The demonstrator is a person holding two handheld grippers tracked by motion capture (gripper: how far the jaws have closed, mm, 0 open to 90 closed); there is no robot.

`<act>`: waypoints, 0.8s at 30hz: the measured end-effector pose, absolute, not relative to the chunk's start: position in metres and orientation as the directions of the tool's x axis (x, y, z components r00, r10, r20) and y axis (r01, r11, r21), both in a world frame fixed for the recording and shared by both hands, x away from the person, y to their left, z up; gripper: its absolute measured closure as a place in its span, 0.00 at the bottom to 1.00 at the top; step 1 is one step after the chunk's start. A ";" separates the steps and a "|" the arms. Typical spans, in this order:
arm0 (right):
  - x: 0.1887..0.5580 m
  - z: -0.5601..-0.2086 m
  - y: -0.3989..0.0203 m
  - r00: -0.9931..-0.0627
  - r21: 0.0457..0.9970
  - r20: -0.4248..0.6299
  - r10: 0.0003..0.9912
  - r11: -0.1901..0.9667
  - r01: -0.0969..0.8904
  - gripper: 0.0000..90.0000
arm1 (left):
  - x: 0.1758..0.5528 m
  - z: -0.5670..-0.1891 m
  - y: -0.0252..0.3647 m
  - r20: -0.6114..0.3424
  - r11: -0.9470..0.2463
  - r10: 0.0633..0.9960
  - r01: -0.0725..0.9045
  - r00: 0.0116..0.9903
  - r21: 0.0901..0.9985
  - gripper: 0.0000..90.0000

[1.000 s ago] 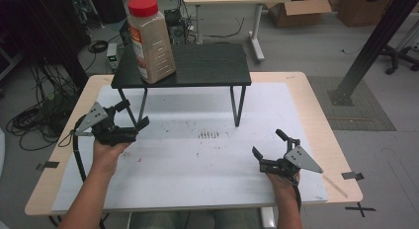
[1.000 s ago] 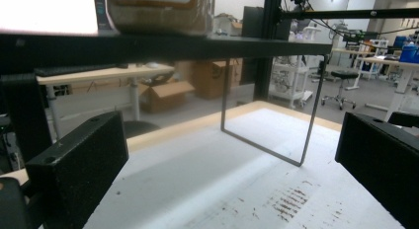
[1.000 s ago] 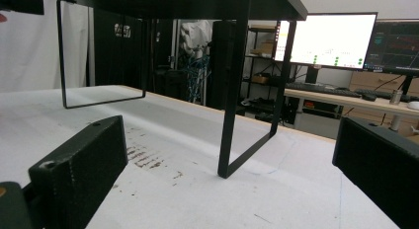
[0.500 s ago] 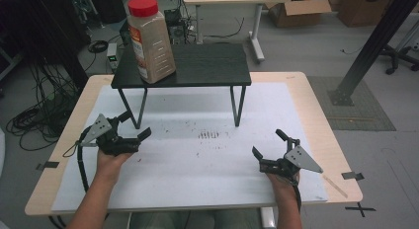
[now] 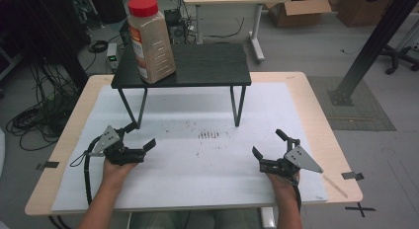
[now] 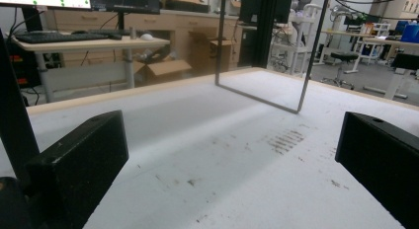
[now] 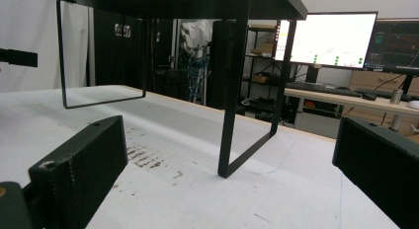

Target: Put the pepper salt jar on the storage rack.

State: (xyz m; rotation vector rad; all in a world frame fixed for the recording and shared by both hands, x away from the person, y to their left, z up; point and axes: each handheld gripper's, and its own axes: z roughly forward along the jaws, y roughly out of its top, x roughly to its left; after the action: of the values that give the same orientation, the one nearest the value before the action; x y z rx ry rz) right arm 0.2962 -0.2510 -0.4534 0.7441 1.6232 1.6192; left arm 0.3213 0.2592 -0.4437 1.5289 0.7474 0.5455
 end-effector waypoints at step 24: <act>0.296 -0.454 -0.250 -0.576 0.995 -0.091 0.812 0.050 -0.087 0.00 | 0.305 -0.457 0.260 0.008 -0.006 0.767 -0.006 0.642 1.000 0.00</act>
State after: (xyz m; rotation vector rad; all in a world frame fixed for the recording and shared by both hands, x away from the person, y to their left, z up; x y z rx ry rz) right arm 0.2958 -0.2505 -0.4536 0.7431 1.6232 1.6148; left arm 0.3050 0.2598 -0.4569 1.4640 0.6762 0.6886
